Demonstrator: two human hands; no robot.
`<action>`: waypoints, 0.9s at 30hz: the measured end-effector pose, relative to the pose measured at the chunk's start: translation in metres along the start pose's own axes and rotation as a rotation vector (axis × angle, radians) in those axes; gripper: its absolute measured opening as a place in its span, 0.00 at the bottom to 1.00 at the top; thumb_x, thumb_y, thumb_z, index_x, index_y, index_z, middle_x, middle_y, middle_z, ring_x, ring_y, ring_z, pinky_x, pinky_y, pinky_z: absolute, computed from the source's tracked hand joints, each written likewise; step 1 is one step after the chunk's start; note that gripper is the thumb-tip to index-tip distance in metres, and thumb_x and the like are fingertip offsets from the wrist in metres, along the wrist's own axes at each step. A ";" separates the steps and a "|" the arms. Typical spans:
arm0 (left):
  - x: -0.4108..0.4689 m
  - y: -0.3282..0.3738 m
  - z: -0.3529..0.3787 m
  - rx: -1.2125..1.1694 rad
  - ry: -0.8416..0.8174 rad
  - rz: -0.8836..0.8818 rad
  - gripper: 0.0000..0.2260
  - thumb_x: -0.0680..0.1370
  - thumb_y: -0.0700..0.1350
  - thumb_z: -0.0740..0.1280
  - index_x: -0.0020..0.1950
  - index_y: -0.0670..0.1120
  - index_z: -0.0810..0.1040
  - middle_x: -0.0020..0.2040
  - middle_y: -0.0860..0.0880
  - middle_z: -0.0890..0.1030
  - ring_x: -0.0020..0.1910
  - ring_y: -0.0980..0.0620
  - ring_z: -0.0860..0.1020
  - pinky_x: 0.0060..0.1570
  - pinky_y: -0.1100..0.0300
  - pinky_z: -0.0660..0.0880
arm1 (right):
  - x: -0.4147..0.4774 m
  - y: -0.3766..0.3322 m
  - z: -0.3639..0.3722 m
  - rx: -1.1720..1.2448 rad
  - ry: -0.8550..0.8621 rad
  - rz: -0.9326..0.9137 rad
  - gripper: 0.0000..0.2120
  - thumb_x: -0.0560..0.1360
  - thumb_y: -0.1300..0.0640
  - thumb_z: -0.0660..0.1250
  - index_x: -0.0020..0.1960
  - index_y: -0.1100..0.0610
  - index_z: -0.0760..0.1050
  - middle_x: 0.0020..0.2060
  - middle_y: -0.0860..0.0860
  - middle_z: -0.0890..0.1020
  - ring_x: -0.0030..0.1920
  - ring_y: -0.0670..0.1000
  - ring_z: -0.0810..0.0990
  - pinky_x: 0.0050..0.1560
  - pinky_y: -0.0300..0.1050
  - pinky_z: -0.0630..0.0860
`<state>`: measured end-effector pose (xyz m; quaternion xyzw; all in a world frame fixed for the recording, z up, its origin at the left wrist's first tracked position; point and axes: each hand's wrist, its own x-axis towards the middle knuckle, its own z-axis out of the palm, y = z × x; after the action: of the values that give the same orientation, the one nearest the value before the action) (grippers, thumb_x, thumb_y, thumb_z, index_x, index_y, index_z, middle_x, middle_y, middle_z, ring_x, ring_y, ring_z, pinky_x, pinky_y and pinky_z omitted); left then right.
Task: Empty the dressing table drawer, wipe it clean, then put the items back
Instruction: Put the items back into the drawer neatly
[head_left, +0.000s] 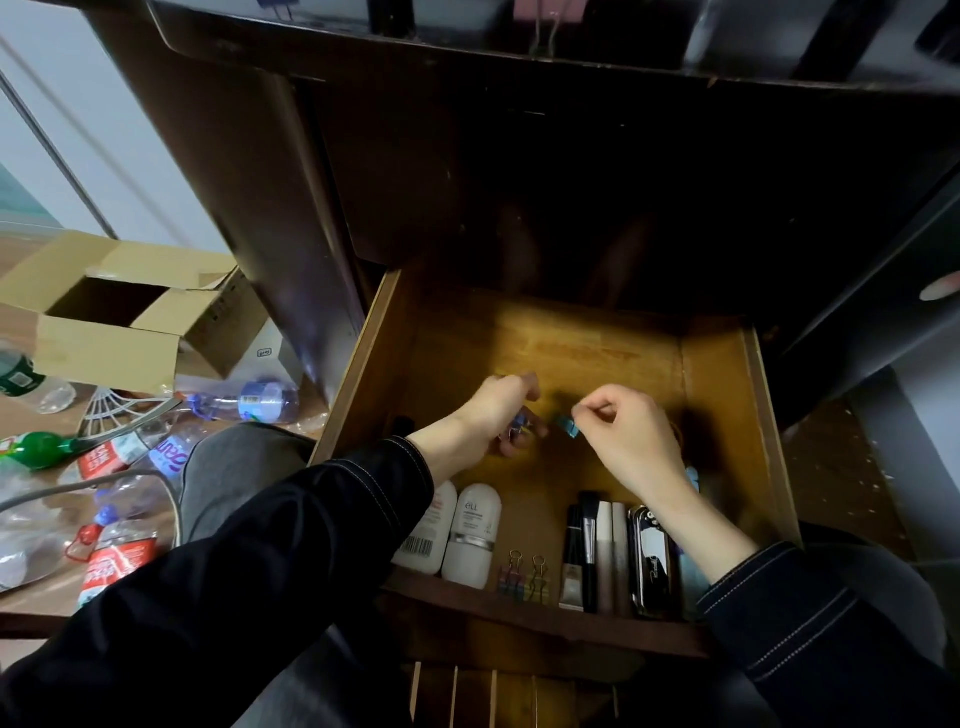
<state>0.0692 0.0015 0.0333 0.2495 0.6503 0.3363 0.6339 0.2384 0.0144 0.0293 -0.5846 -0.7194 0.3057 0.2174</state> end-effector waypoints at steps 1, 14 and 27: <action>0.002 0.001 -0.002 -0.100 0.038 -0.011 0.11 0.79 0.44 0.59 0.59 0.41 0.70 0.38 0.42 0.77 0.24 0.51 0.67 0.22 0.68 0.61 | 0.001 0.002 0.001 -0.013 -0.090 0.019 0.05 0.77 0.52 0.70 0.43 0.48 0.80 0.37 0.41 0.82 0.40 0.42 0.81 0.36 0.41 0.75; 0.005 0.003 -0.008 -0.450 0.021 -0.149 0.07 0.78 0.39 0.56 0.47 0.41 0.74 0.42 0.42 0.75 0.31 0.51 0.69 0.24 0.67 0.69 | -0.021 -0.001 0.028 -0.201 -0.862 -0.107 0.06 0.73 0.55 0.71 0.46 0.57 0.83 0.38 0.55 0.82 0.35 0.47 0.75 0.37 0.46 0.69; 0.003 0.003 -0.008 -0.426 0.021 -0.144 0.07 0.78 0.38 0.56 0.47 0.41 0.74 0.42 0.42 0.76 0.31 0.51 0.70 0.24 0.66 0.69 | -0.025 0.002 0.033 -0.206 -0.910 -0.136 0.09 0.74 0.55 0.70 0.47 0.61 0.82 0.37 0.55 0.81 0.35 0.47 0.74 0.37 0.47 0.68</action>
<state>0.0608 0.0045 0.0332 0.0595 0.5872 0.4226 0.6878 0.2238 -0.0159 0.0051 -0.3613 -0.8049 0.4428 -0.1598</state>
